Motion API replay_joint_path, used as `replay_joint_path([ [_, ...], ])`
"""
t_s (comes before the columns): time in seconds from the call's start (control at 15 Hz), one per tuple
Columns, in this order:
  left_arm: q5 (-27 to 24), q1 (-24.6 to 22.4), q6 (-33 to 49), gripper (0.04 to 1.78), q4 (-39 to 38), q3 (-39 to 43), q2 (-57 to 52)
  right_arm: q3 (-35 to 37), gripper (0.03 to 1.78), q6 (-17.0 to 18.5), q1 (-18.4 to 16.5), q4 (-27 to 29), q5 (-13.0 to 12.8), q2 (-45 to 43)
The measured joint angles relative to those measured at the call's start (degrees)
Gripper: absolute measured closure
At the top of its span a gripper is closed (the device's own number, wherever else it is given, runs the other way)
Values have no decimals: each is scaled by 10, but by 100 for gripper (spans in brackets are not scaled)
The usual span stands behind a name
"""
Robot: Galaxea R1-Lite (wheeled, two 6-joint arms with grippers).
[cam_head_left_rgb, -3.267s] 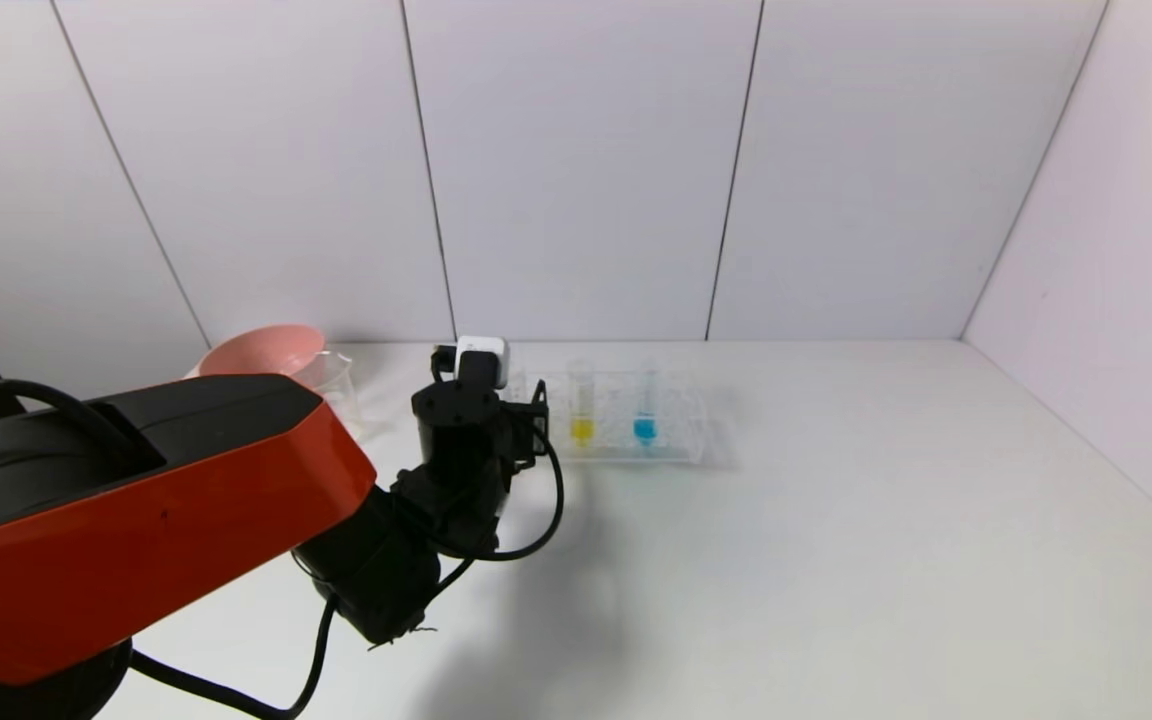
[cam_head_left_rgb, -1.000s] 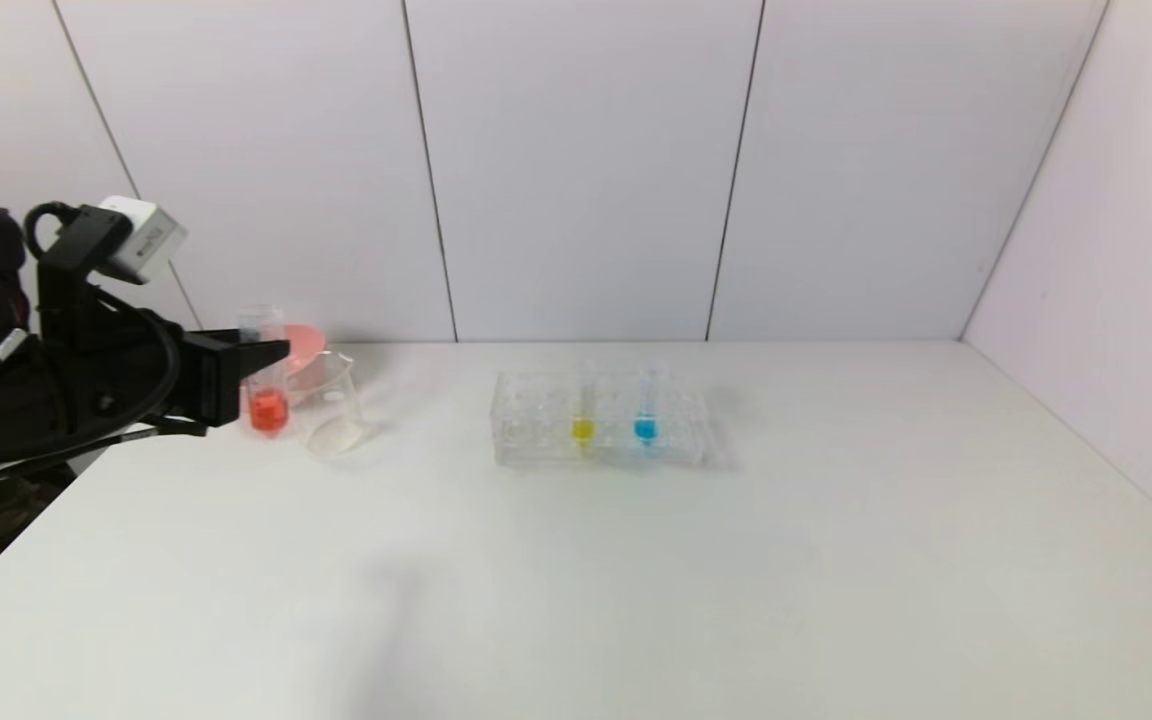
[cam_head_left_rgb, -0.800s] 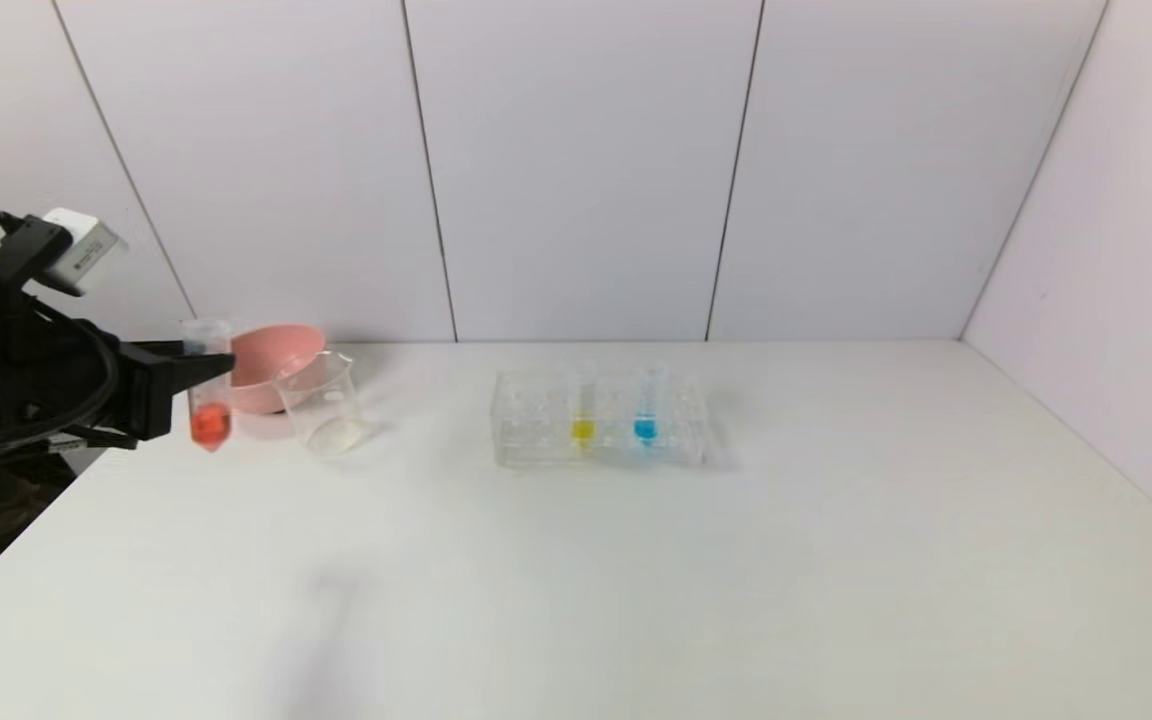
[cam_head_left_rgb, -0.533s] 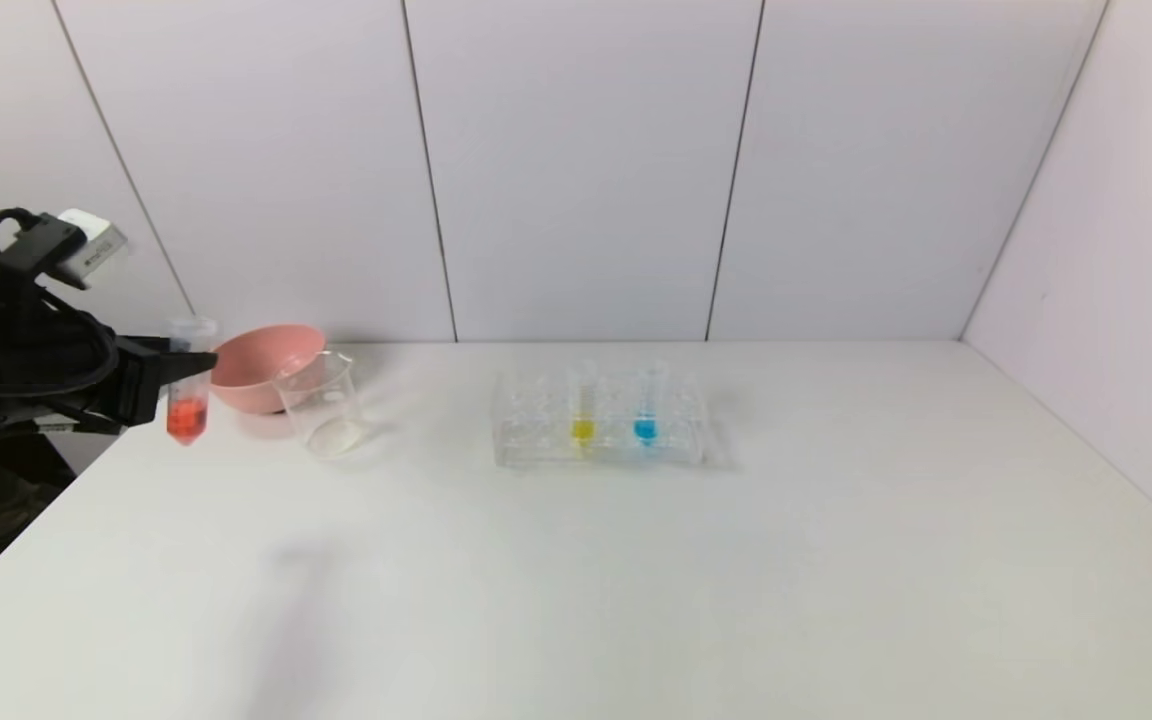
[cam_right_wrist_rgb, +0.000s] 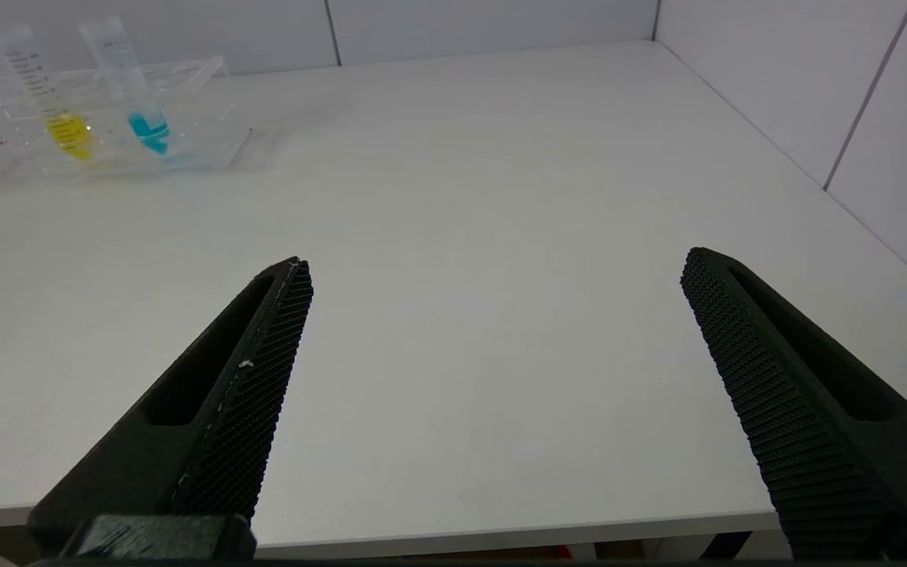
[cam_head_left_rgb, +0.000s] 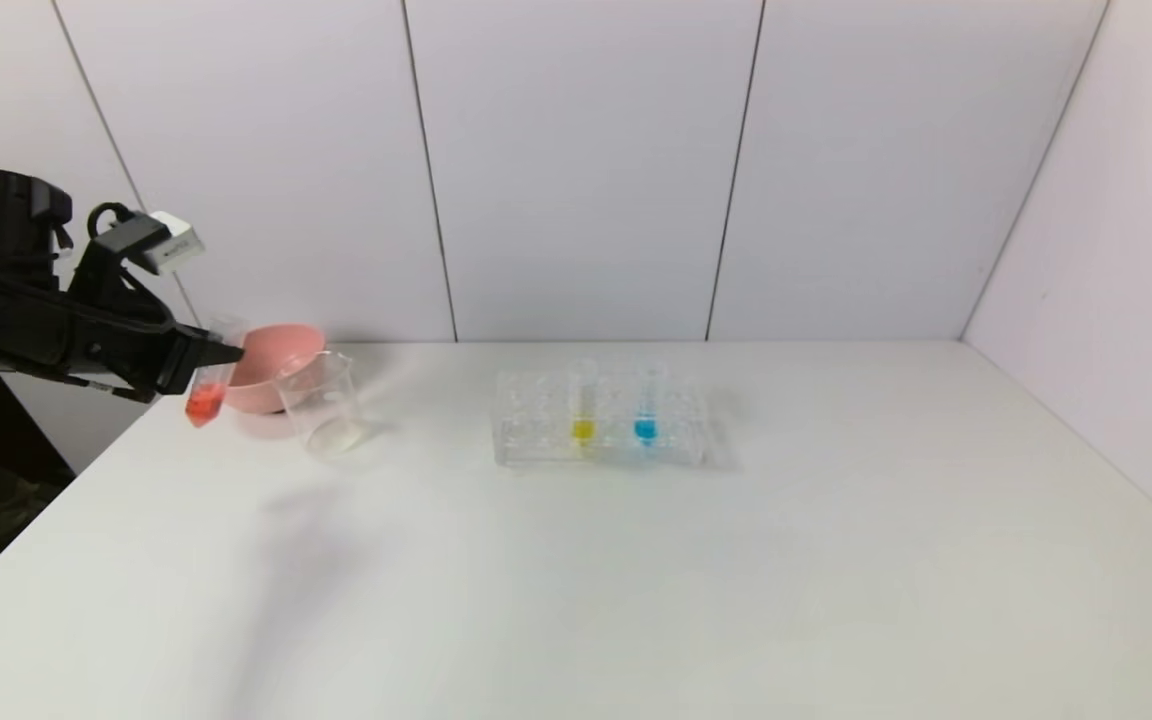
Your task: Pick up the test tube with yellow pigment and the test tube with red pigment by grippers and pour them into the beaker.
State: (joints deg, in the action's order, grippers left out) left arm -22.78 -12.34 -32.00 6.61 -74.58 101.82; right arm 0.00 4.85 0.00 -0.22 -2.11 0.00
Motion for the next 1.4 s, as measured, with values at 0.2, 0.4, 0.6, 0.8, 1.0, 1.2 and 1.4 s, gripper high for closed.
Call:
replay_joint_path([
  [0.2, 1, 4, -34, 139, 97, -79, 32, 0, 10, 0, 0, 0, 0, 0],
  [0.4, 15, 16, -60, 139, 191, -152, 54, 0, 10, 0, 0, 0, 0, 0],
  [0.6, 42, 24, -90, 139, 283, -225, 77, 0, 10, 0, 0, 0, 0, 0],
  [0.8, 74, 35, -110, 139, 342, -298, 108, 0, 10, 0, 0, 0, 0, 0],
  [1.0, 106, 51, -127, 139, 399, -371, 145, 0, 10, 0, 0, 0, 0, 0],
  [1.2, 162, 67, -167, 139, 406, -395, 173, 0, 10, 0, 0, 0, 0, 0],
  [1.4, 197, 79, -186, 139, 401, -400, 189, 0, 10, 0, 0, 0, 0, 0],
])
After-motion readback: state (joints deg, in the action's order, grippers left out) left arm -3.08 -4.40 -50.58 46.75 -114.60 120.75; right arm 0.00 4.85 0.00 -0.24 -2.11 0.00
